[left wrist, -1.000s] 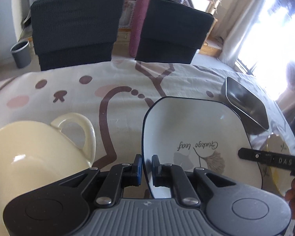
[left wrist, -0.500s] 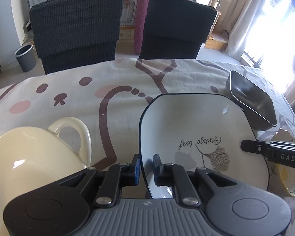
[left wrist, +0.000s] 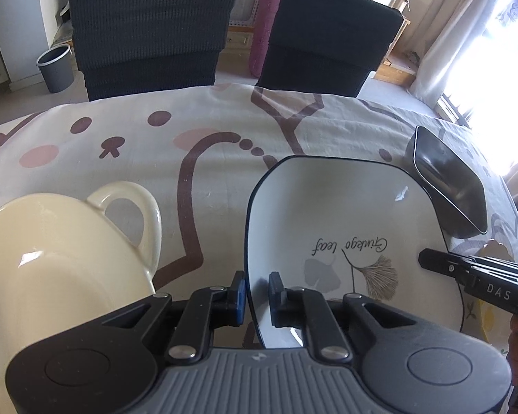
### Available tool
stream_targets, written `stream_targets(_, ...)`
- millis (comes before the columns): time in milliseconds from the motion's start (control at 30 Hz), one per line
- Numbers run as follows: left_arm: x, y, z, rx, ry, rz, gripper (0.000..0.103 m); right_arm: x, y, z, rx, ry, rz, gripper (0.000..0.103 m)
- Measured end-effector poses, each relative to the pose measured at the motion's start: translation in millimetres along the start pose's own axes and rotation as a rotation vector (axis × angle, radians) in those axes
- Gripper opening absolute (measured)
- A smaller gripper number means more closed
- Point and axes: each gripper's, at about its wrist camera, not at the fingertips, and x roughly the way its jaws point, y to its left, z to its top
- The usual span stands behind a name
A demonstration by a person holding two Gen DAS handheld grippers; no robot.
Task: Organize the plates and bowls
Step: 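Lift the white plate with both grippers and carry it off the dishes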
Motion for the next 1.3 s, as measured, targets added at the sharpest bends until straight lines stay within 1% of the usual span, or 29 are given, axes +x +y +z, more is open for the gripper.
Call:
stream_targets(200, -1.8, -1.4, -3.8, 0.015, -0.041, 0.009, 0.014, 0.4, 1.3, -0.1, -0.022, 0.0, 0.0, 0.014)
stream_targets(333, -5.1, -5.7, -6.8, 0.057, -0.059, 0.022, 0.015, -0.8, 5.4, -2.6, -0.046, -0.018, -0.018, 0.014)
stream_targets(433, -11.4, -8.4, -8.4, 0.072, -0.09, 0.024, 0.014, -4.7, 6.4, -3.6, -0.044, -0.026, -0.024, 0.014)
stream_targets(567, -27.0, -11.1, -6.9, 0.052, -0.124, 0.015, 0.013, -16.4, 6.9, -1.9, -0.03, -0.056, -0.022, 0.014)
stream_targets(833, -76.0, -19.4, -13.2, 0.018, -0.213, 0.004, 0.012, -58.6, 14.8, 2.7, 0.005, -0.126, -0.005, 0.014)
stream_targets(933, -98.0, -22.4, -19.8, 0.0, -0.241, 0.001, 0.011, -78.3, 18.0, -2.1, 0.0, -0.143, 0.016, 0.013)
stream_targets(1000, -114.7, -25.9, -25.6, -0.001, -0.255, 0.012, 0.011, -92.8, 21.4, -6.8, 0.0, -0.149, 0.023, 0.013)
stream_targets(1167, -162.7, -34.8, -49.4, 0.002, -0.316, 0.046, 0.011, -130.4, 34.1, -19.9, 0.002, -0.168, 0.059, 0.013)
stream_targets(1300, -190.9, -35.6, -78.4, -0.016, -0.338, 0.058, 0.011, -157.9, 43.0, -35.6, -0.004, -0.182, 0.08, 0.013)
